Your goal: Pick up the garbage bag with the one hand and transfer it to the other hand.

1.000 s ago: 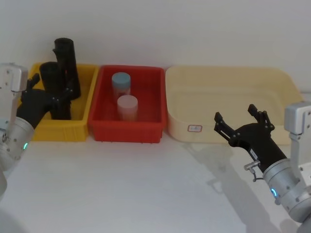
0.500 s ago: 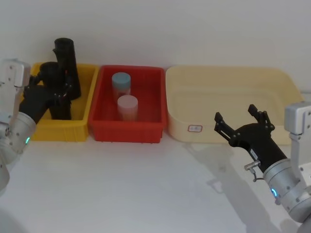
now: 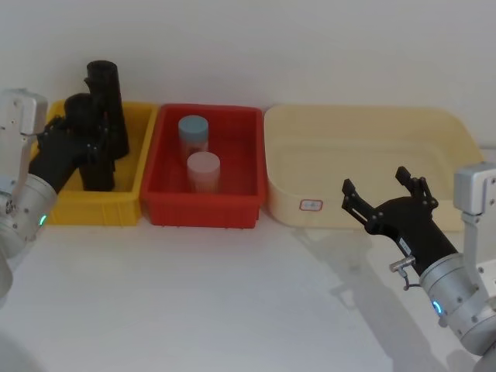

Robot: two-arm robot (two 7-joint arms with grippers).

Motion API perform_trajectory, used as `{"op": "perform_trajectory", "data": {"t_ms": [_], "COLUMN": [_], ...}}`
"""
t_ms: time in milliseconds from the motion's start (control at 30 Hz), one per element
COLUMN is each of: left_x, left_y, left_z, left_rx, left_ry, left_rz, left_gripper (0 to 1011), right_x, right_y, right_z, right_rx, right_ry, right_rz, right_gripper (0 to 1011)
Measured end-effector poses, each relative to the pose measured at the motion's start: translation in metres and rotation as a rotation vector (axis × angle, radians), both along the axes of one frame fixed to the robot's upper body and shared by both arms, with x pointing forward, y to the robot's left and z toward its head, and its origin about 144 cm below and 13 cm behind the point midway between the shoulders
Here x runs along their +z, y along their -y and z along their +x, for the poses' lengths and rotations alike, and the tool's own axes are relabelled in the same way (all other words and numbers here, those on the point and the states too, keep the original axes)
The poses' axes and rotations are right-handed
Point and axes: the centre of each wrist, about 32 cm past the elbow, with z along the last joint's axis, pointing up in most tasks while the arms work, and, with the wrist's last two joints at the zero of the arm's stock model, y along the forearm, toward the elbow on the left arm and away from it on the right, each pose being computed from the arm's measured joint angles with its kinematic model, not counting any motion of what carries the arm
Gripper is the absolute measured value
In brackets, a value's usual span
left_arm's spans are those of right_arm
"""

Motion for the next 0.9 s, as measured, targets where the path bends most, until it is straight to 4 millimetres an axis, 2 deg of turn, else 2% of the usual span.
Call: {"op": "perform_trajectory", "data": {"t_ms": [400, 900], "left_x": [0.018, 0.05], "left_y": [0.003, 0.02], "left_z": [-0.014, -0.033], "left_rx": [-0.084, -0.287], "left_ry": [0.044, 0.126], "left_rz": [0.006, 0.008], "left_gripper": [435, 380], "right_x": [0.0, 0.0], "right_y": [0.0, 0.0], "right_z": [0.0, 0.0], "right_rx": [0.0, 0.0], "right_ry": [0.0, 0.0], "right_rz": [0.0, 0.0], "right_gripper": [1000, 1000]}}
